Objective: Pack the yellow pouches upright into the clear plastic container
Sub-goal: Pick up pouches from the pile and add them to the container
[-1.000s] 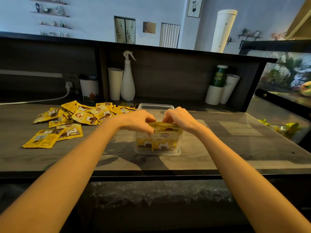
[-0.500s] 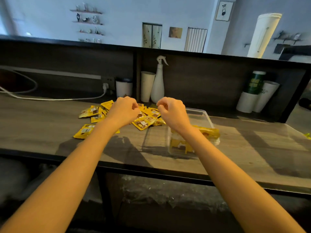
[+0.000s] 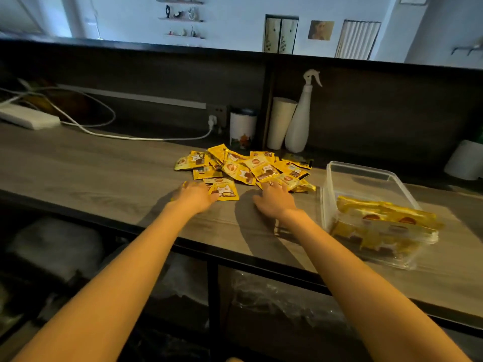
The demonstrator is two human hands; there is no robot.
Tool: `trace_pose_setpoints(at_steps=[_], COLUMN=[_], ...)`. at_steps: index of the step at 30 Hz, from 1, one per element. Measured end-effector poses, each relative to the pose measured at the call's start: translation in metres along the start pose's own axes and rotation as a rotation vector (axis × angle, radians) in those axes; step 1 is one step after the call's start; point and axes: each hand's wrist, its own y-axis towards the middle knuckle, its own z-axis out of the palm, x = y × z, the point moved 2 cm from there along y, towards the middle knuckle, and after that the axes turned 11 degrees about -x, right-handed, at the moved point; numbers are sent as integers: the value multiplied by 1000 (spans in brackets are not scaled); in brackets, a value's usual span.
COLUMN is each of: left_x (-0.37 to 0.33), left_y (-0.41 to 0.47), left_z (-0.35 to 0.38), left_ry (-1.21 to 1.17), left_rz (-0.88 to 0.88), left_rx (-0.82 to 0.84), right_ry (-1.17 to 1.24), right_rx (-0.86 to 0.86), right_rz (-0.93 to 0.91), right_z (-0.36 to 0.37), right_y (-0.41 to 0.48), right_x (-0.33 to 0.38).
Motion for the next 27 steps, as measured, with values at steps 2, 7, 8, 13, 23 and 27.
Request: trace_pose_setpoints(at_steps=[2,7,8,13,23,27], left_x=[-2,-7,-9,-17,-22,-26], left_y=[3,5,3,-5,-8,-11], left_z=[3,3,1,-6,-29,-36], left_ry=[-1,-1,13,26,-593,-688], left_rz=[2,22,45,121,-25,-26], left_rx=[43,-24,-39,-148,-436,-440], right_ry=[-60,-82,-56,137,126,173], right_rx=[51,-69,-129,-330,-20,28], right_rz=[1,-72,-82,-16,159,269], right_z=[7,3,0,-6,-7,-11], right_y=[6,6,5,5,10,14], right_x=[-6,-9,-8,-12,-25,-22])
